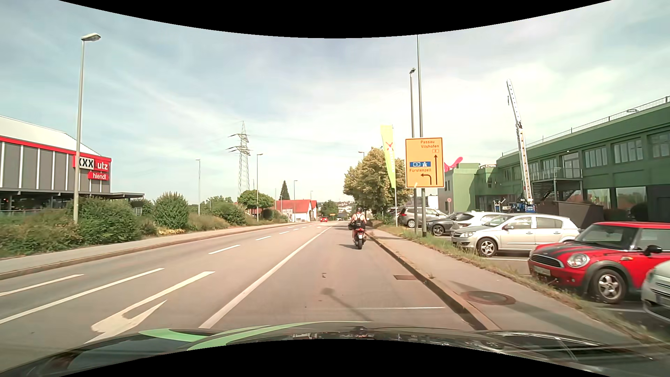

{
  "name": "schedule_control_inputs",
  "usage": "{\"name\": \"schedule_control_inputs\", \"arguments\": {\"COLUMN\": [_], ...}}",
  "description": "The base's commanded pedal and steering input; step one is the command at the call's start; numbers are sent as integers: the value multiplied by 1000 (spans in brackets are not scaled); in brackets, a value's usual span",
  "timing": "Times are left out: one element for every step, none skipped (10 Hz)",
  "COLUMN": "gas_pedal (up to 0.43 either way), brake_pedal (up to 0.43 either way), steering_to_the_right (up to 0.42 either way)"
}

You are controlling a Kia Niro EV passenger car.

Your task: Follow the waypoints while adhering to traffic rules and regulations

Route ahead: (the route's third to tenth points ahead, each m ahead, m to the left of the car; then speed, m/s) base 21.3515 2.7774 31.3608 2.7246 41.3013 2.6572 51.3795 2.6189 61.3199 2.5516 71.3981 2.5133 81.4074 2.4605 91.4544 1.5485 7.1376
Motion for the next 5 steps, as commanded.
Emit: {"name": "schedule_control_inputs", "arguments": {"gas_pedal": [79,79,79,79,79], "brake_pedal": [0,0,0,0,0], "steering_to_the_right": [-2,-1,-1,-1,-1]}}
